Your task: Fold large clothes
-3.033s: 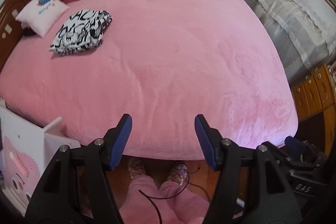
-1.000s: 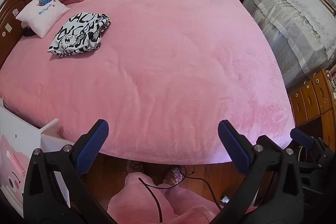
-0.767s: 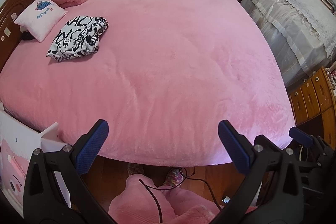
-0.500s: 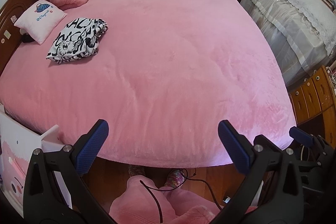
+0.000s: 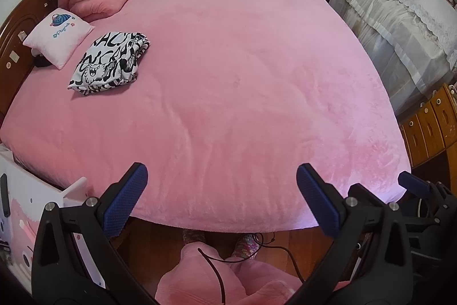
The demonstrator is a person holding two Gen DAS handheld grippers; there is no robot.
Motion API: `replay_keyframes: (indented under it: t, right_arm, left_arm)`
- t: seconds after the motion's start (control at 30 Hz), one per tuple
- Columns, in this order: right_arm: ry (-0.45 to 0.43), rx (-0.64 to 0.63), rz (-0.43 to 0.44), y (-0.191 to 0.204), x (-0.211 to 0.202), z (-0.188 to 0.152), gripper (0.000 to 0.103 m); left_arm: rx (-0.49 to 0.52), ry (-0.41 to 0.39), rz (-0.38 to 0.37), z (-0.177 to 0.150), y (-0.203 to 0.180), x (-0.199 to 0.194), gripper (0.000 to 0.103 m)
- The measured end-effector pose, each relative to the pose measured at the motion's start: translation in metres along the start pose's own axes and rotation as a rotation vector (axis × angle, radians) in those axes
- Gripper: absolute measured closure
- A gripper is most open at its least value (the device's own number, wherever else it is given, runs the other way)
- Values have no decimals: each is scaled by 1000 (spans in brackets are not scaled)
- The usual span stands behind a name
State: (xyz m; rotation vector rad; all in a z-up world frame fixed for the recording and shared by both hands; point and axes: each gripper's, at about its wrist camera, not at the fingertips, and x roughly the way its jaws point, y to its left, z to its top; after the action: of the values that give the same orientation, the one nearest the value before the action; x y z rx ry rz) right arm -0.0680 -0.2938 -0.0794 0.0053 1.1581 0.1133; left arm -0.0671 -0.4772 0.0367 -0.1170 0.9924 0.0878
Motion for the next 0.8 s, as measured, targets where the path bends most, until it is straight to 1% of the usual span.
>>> replay_keyframes:
  t: [0.37, 0.8]
  right_arm:
    - [2, 1, -5, 2, 0, -2, 0]
    - [10, -4, -7, -3, 2, 4, 0]
  left_arm:
    - [11, 5, 4, 4, -1, 3, 0]
    - [19, 15, 13, 11, 0, 10, 0]
